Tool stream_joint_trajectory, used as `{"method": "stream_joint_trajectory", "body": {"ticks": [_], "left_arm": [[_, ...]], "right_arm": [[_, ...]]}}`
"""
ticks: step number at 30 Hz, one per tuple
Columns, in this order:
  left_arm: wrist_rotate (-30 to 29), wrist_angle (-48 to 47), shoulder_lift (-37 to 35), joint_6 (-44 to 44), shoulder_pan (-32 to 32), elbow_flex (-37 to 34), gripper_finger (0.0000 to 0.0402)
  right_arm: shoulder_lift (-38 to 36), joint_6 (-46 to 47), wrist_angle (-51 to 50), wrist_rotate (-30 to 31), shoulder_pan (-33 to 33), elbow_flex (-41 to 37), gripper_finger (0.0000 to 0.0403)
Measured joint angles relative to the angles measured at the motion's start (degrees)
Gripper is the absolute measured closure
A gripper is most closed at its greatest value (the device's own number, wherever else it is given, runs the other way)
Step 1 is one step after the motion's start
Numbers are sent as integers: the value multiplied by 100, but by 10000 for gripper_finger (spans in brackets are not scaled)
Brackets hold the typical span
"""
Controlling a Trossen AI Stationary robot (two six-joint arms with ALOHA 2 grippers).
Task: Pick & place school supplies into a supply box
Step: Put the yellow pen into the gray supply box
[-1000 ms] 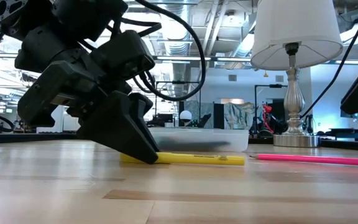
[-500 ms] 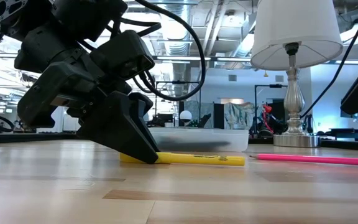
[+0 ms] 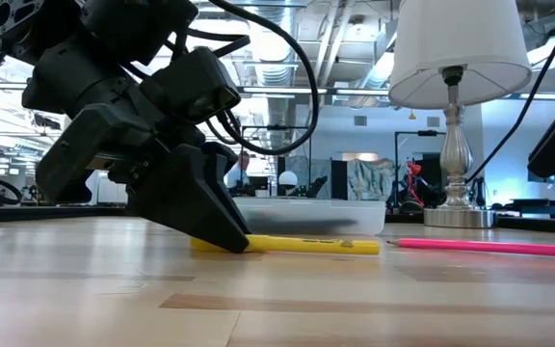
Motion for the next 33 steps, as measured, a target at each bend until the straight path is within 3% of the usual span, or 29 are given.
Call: {"method": "stream_joint_trajectory", "body": {"ticks": [15, 25, 33], "left_arm": [[-367, 124, 9, 148, -38, -7, 342], [-1461, 258, 9, 641, -356, 108, 342], [-2755, 274, 9, 1095, -642, 311, 342]], "right_arm": [[0, 0, 7, 0, 0, -2, 294], [0, 0, 20, 1, 0, -2, 294], [0, 0, 24, 2, 0, -2, 294]]}}
